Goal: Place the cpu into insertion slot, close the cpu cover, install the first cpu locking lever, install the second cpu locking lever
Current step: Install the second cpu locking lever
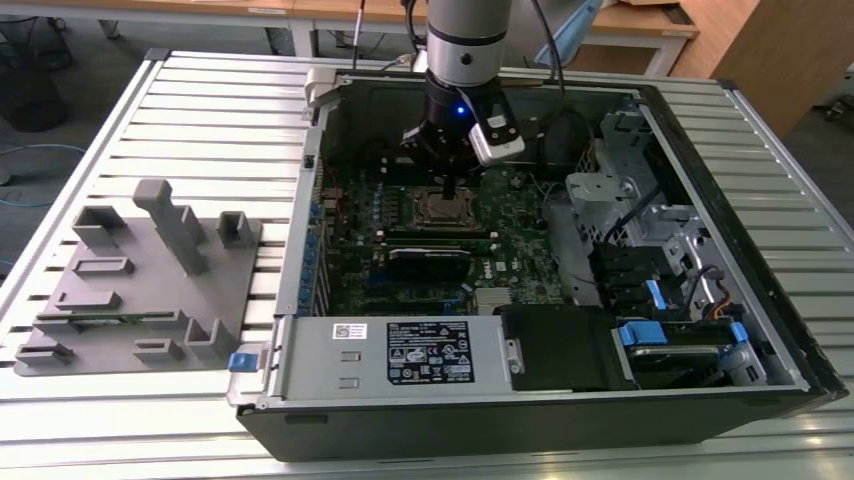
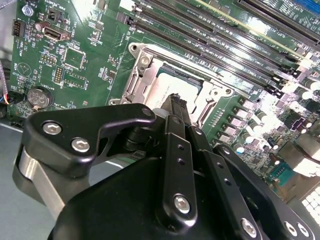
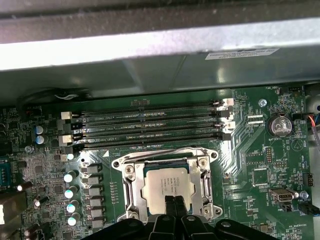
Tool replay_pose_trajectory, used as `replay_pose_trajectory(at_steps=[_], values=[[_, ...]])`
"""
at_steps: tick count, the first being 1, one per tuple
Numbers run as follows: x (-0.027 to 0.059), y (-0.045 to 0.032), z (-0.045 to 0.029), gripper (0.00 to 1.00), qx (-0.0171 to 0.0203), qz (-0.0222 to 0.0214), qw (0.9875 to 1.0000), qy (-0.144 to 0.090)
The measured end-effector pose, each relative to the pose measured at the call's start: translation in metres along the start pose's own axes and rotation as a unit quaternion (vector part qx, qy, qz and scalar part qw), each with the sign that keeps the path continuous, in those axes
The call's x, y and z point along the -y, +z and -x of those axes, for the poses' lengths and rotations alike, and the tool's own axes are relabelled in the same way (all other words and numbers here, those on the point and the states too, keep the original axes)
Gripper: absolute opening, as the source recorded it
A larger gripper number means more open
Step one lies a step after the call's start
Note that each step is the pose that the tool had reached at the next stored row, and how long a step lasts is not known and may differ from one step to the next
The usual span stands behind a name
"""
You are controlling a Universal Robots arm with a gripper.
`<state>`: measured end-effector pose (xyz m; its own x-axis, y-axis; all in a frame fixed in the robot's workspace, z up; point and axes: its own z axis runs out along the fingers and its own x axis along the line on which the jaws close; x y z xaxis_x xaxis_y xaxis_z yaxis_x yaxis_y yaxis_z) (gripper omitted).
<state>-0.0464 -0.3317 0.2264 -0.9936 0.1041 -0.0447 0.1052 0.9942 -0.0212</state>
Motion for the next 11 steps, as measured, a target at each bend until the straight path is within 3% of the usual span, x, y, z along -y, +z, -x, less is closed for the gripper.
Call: replay_pose_trajectory(at_steps=[5,11], values=[[0.0001,-0.0009,0.0000,0.10,-0.0001,-0.0002,1.0000,0.000],[0.0002,-0.0079,0.0003,0.10,0.0000,0.0000,1.0000,0.000]])
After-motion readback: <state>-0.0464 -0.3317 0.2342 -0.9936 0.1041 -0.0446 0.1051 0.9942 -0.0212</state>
